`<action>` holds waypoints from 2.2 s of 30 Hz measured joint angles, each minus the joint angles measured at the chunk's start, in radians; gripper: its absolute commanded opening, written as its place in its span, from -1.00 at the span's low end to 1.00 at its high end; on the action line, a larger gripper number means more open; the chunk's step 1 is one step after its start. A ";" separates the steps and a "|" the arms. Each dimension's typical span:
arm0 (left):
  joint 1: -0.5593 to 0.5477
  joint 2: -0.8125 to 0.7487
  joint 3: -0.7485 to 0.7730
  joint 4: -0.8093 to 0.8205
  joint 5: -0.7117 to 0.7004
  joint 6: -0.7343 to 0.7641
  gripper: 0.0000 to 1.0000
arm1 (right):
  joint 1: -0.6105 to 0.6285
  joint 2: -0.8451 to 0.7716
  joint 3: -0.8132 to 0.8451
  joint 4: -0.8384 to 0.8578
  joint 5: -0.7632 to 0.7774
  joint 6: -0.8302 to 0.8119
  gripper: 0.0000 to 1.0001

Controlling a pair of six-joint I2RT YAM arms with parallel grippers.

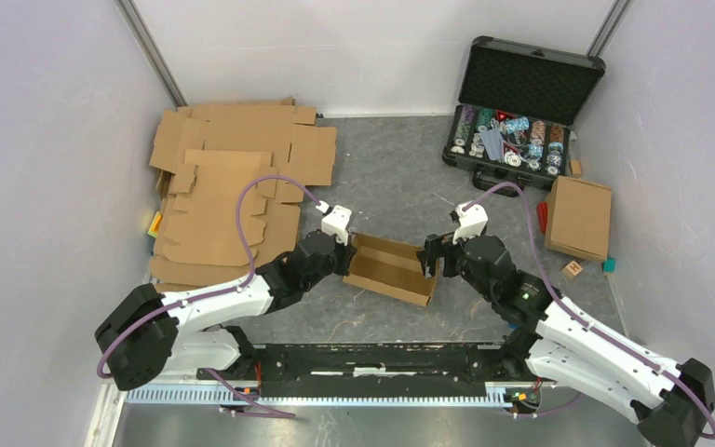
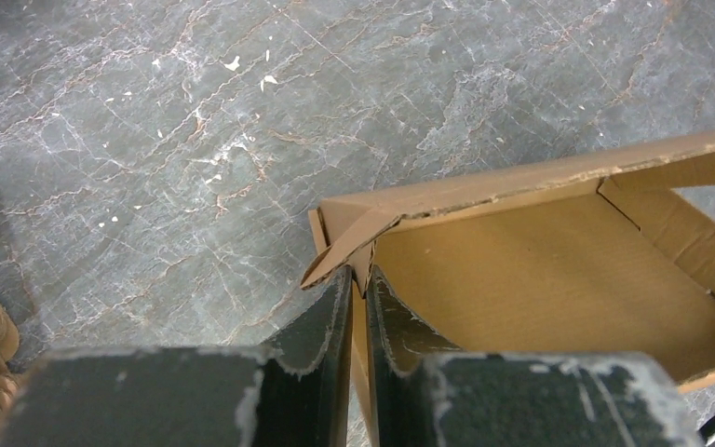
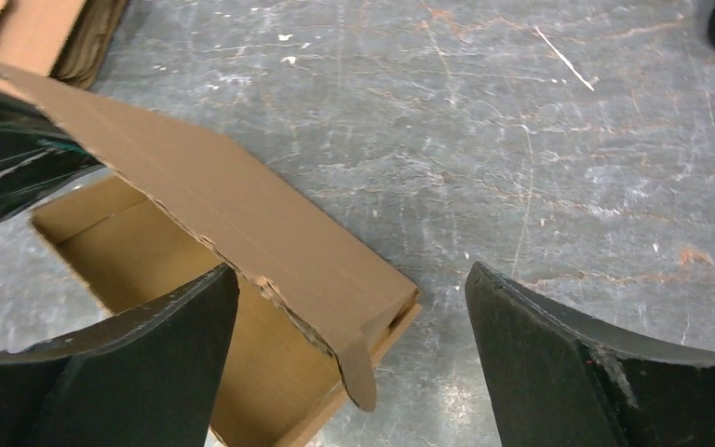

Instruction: Fold the paper box

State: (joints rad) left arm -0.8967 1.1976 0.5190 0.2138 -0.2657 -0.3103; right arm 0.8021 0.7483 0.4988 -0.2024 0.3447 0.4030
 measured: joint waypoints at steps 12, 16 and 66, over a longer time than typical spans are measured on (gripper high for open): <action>-0.017 0.000 0.000 -0.005 -0.021 0.010 -0.69 | 0.000 0.053 0.184 -0.045 -0.225 -0.175 0.71; -0.021 -0.008 -0.005 -0.005 -0.021 0.010 -0.69 | 0.000 0.137 0.188 -0.032 -0.323 -0.197 0.56; 0.025 -0.474 0.030 -0.547 -0.009 -0.328 0.26 | 0.040 0.336 -0.006 0.163 -0.695 -0.285 0.96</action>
State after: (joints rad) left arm -0.8715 0.7235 0.5488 -0.3336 -0.2749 -0.6380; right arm 0.8425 1.0840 0.4927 -0.0399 -0.3504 0.1177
